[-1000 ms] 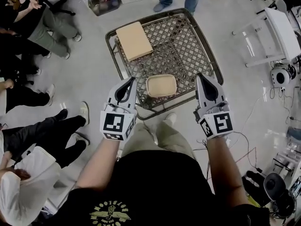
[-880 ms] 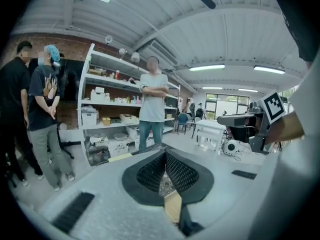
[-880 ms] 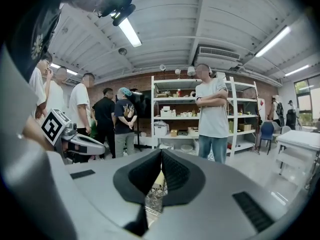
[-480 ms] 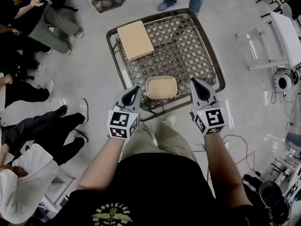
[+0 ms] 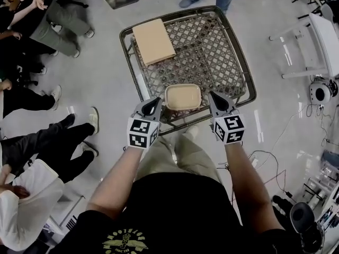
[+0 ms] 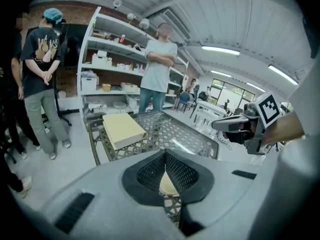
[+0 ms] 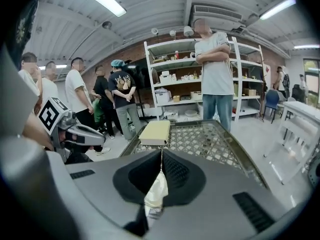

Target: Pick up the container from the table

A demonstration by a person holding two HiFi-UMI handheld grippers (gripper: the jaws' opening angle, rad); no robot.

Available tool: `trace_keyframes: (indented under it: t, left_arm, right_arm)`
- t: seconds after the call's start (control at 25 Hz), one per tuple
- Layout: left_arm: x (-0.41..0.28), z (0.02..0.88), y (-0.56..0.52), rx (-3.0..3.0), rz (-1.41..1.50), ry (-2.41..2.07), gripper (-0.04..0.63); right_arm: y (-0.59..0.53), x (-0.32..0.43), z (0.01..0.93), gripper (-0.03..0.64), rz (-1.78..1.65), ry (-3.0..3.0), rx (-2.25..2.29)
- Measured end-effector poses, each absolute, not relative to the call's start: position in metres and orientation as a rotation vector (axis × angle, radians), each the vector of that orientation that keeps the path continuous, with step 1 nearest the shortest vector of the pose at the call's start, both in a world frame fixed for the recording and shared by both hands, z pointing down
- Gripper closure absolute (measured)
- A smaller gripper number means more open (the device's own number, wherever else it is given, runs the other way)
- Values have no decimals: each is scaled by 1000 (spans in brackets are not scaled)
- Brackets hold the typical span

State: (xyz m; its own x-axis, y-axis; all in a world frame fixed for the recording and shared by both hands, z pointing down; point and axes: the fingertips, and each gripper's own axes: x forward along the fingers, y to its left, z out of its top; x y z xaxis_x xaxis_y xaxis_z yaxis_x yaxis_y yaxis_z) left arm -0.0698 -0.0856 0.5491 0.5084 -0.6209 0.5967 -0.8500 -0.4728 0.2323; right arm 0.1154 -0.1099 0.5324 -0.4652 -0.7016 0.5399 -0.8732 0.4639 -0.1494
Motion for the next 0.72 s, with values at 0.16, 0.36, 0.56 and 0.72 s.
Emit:
trace_keyframes:
  t: [0.16, 0.36, 0.56, 0.72]
  left_arm:
    - [-73, 568, -85, 2219, 646, -1195, 586]
    - [-72, 587, -83, 2195, 676, -1168, 586]
    - [-74, 601, -85, 2158, 683, -1161, 586]
    - [-74, 607, -86, 2144, 689, -1152, 586]
  right_arm:
    - [-110, 116, 563, 606, 626, -2259, 1271]
    - [-106, 121, 596, 605, 698, -2183, 1235]
    - [-105, 120, 625, 604, 778, -2105, 1196]
    - [-106, 121, 643, 604, 849, -2063, 1175]
